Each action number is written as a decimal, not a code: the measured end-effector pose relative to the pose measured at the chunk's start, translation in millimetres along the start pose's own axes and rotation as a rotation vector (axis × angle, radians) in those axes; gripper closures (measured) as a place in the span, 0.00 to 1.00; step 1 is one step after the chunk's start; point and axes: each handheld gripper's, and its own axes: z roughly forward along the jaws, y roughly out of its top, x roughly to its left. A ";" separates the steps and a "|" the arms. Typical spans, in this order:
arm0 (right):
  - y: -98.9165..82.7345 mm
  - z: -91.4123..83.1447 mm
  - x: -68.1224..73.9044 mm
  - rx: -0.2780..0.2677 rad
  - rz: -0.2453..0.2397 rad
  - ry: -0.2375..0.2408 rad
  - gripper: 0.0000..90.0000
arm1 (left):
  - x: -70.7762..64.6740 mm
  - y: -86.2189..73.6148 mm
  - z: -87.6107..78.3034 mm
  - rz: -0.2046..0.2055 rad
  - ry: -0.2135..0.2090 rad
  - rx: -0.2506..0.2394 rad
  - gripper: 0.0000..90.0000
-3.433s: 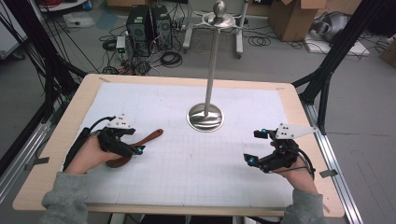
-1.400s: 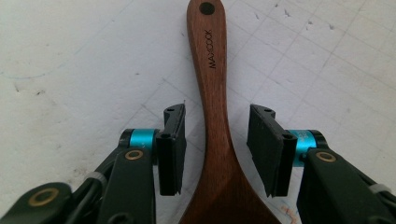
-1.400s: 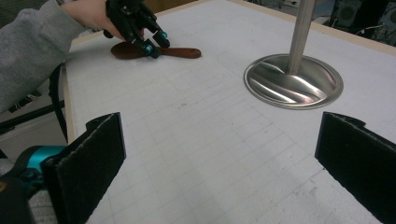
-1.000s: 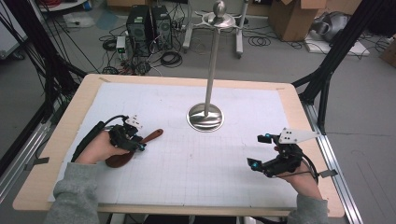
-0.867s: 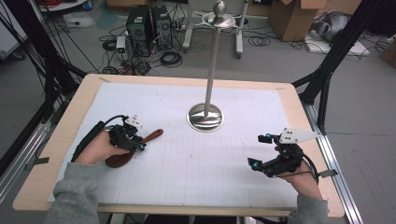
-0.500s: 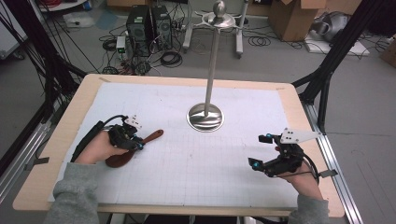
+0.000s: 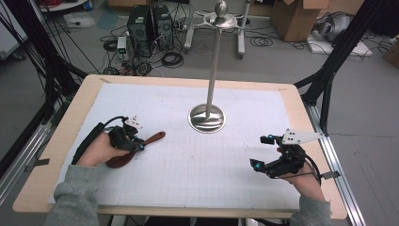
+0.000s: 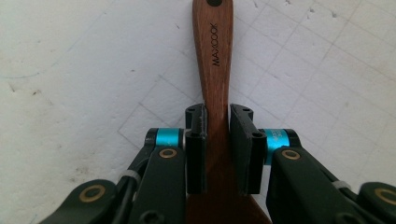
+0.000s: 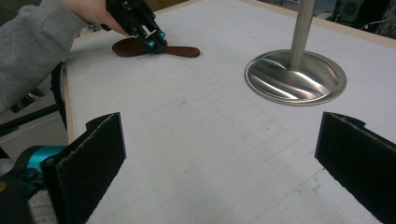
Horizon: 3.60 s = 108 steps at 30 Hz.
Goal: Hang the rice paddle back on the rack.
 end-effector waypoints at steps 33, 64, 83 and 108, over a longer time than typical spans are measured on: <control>7.0 12.4 -2.6 0.002 -0.009 0.022 0.00 | -11.7 -5.8 -48.9 -0.032 0.063 -0.191 0.85; 12.5 21.1 -5.2 -0.001 -0.012 0.039 0.00 | -23.2 2.7 -64.0 -0.035 0.062 -0.300 0.86; 20.2 26.9 -8.7 -0.030 -0.019 0.059 0.00 | -31.8 28.4 -70.5 -0.051 0.010 -0.359 0.86; 21.1 23.7 -12.9 -0.057 -0.009 0.070 0.00 | -25.1 79.6 -86.9 -0.052 0.019 -0.369 0.86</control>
